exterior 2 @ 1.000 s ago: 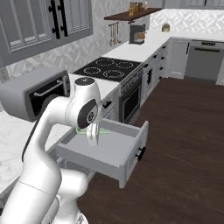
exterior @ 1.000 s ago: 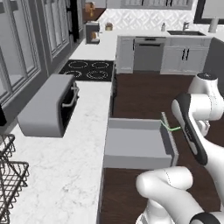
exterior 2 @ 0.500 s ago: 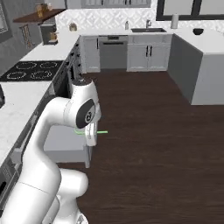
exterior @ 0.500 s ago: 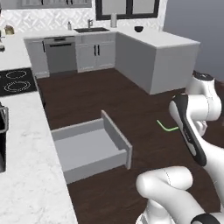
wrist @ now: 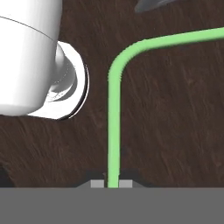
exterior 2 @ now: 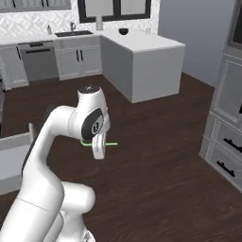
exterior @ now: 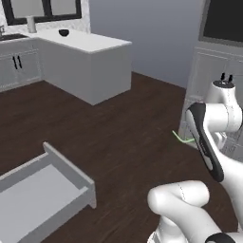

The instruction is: Take a straw from the drawer in front and place it inside the glass cup on the dining counter.

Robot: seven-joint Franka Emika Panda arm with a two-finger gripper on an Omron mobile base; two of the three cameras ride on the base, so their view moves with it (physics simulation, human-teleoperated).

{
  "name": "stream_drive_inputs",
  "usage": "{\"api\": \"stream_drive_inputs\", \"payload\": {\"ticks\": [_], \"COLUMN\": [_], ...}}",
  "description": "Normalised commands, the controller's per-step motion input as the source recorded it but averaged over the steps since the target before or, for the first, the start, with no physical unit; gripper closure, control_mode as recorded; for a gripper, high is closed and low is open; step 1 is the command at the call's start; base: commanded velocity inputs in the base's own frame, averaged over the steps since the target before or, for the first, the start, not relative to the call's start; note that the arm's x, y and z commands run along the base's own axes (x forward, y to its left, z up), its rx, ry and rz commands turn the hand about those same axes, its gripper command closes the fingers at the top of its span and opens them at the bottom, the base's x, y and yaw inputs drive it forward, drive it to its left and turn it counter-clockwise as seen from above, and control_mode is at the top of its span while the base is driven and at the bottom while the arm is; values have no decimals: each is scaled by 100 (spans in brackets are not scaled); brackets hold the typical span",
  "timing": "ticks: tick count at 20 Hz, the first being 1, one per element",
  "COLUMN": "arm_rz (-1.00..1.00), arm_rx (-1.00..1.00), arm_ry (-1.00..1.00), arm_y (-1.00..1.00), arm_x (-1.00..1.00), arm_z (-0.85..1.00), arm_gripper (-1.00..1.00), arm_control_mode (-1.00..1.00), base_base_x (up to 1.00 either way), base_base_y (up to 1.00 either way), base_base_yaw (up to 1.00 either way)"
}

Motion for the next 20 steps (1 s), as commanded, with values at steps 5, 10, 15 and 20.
{"api": "stream_drive_inputs", "payload": {"ticks": [5, 10, 15, 20], "arm_rz": [0, 0, 0, 0], "arm_rx": [0, 0, 0, 0], "arm_ry": [0, 0, 0, 0], "arm_y": [0, 0, 0, 0], "arm_x": [0, 0, 0, 0], "arm_z": [0, 0, 0, 0], "arm_gripper": [100, 100, 100, 100], "arm_control_mode": [100, 100, 100, 100], "base_base_x": [98, 100, 100, 100], "base_base_y": [-54, -33, -1, 0], "base_base_yaw": [-36, -23, -14, -4]}}
